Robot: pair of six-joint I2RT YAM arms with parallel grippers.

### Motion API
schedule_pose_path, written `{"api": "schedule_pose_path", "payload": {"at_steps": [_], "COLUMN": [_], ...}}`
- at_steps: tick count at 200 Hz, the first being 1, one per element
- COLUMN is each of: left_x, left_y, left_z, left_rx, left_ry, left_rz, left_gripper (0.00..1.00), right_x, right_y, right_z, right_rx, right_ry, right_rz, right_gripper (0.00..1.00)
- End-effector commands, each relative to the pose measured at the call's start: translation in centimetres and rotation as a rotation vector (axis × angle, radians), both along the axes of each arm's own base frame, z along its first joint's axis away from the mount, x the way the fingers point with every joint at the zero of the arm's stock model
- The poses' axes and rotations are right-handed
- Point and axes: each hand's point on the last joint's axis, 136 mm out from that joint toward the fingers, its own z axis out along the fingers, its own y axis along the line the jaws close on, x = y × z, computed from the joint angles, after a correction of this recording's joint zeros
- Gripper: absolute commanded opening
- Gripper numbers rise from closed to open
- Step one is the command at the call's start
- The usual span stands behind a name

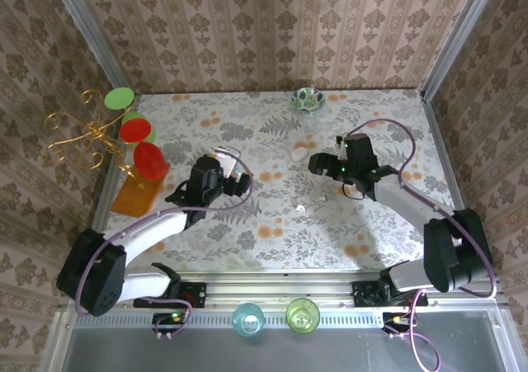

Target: Insert the wireless bluetooth earbuds into the charging case

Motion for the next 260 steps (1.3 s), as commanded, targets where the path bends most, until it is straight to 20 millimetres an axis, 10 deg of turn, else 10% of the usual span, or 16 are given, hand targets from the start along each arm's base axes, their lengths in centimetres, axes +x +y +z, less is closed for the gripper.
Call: {"api": "schedule_pose_path", "payload": {"at_steps": [1, 134, 260], "left_x": [0.9, 5.1, 5.6], "left_y": [2.9, 6.2, 7.3], "left_z": [-1.7, -8.9, -11.8], "left_rx": [0.082, 0.141, 0.080], "left_ry": [0.124, 0.480, 0.562], "left_rz": [0.227, 0.576, 0.614], "left_gripper": [1.00, 0.79, 0.50], "right_x": [-1.2, -2.7, -2.9], "right_y": [-1.2, -0.3, -0.3], "right_z": [0.4, 1.2, 1.0], "right_rx": [-0.061, 0.004, 0.004], "right_ry": [-0.021, -0.023, -0.016], "right_rz": [0.004, 0.048, 0.053], "right_gripper": [0.89, 0.88, 0.87]}}
